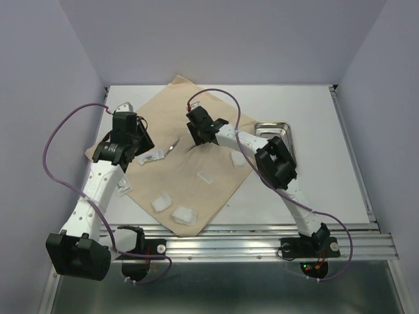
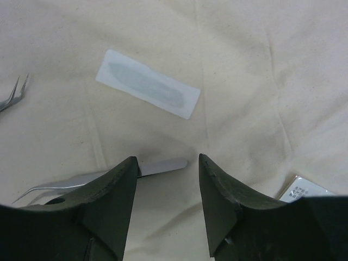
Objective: Prepare the surgical pack
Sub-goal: Adjust the medical item in the surgical kit.
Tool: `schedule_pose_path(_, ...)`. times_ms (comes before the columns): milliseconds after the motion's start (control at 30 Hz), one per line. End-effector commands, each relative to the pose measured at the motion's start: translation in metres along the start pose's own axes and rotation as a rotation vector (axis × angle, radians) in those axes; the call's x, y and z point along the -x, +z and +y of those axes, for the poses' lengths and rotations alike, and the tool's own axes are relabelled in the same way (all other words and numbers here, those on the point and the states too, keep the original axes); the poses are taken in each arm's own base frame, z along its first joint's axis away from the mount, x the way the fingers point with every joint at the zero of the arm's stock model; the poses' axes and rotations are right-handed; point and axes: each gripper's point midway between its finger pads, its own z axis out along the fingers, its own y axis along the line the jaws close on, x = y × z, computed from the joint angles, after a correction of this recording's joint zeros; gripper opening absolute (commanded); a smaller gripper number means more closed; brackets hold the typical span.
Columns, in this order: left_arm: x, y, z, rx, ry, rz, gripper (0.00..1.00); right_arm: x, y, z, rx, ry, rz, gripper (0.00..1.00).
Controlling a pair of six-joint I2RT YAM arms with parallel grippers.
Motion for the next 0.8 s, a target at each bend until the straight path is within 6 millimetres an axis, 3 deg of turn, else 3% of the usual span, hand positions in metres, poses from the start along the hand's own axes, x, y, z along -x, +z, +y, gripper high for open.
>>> schedule_pose_path(0, 0.004, 0.001, -0.004, -0.031, 0.019, -0.015, 0.42, 0.028, -0.032, 0.019, 0.155, -0.091, -0.029, 0.54)
schedule_pose_path(133, -0.018, 0.01, -0.023, -0.149, 0.074, 0.083, 0.43, 0.022, -0.036, 0.018, 0.173, -0.132, -0.016, 0.55)
schedule_pose_path(267, -0.048, 0.028, -0.039, -0.179, 0.111, 0.186, 0.44, 0.038, -0.062, 0.007, 0.155, -0.091, -0.066, 0.56)
schedule_pose_path(367, -0.059, 0.033, -0.06, -0.22, 0.154, 0.208, 0.44, 0.049, -0.077, -0.007, 0.136, -0.045, -0.098, 0.57)
schedule_pose_path(400, -0.06, 0.04, -0.066, -0.226, 0.175, 0.216, 0.44, 0.052, -0.084, -0.025, 0.12, -0.014, -0.105, 0.57)
schedule_pose_path(500, -0.073, 0.062, -0.078, -0.225, 0.226, 0.28, 0.44, 0.058, -0.099, -0.046, 0.12, 0.066, -0.136, 0.57)
schedule_pose_path(633, -0.084, 0.092, -0.085, -0.165, 0.232, 0.345, 0.44, 0.06, -0.128, -0.091, 0.074, 0.152, -0.172, 0.57)
schedule_pose_path(767, -0.086, 0.105, -0.1, -0.142, 0.143, 0.368, 0.45, 0.031, -0.139, -0.114, 0.029, 0.173, -0.137, 0.57)
